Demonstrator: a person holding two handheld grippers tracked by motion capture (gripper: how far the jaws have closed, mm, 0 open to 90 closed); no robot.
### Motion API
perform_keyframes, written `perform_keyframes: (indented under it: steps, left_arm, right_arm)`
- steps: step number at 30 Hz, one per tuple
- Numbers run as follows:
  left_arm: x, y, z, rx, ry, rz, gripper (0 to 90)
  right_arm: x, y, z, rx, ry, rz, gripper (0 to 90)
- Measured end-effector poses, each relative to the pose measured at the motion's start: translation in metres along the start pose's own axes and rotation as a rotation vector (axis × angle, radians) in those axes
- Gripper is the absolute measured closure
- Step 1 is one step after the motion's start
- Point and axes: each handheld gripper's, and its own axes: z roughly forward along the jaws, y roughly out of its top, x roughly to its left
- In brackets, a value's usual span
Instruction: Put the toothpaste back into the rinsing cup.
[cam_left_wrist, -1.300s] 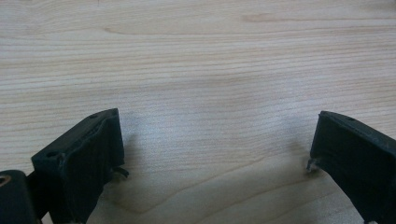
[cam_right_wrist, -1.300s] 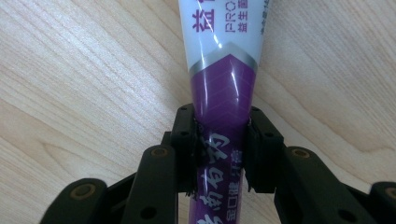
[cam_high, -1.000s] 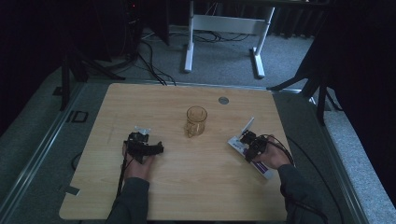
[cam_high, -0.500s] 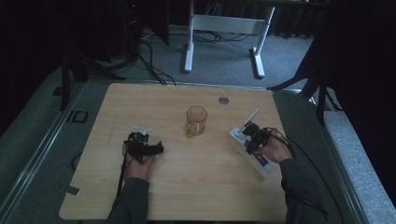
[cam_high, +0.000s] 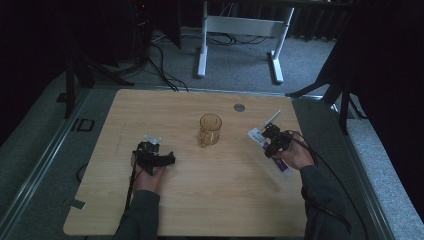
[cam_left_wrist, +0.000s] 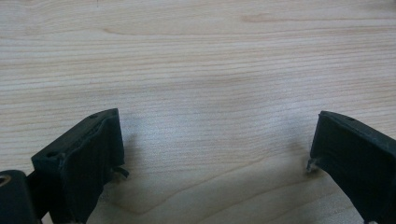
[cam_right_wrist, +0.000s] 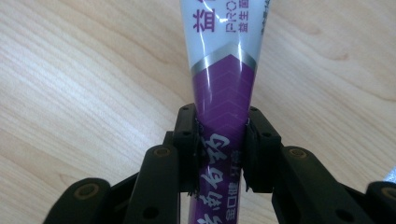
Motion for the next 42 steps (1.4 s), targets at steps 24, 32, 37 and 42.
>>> perform_keyframes:
  steps: [24, 32, 37, 42]
  left_arm:
    - [0.000, 0.000, 0.000, -0.002, 0.000, -0.002, 2.3]
    - [0.000, 0.000, 0.000, -0.001, 0.000, -0.002, 2.4]
    - [0.000, 0.000, 0.000, -0.001, 0.000, -0.002, 2.3]
    - [0.000, 0.000, 0.000, -0.001, 0.000, -0.002, 2.3]
  right_arm:
    - [-0.016, 0.006, -0.030, -0.131, -0.033, 0.068, 71.0]
    - [-0.019, 0.011, -0.040, -0.174, -0.036, 0.094, 71.1]
    - [-0.022, 0.013, -0.046, -0.200, -0.023, 0.112, 71.1]
    - [-0.024, 0.015, -0.052, -0.227, -0.029, 0.124, 71.1]
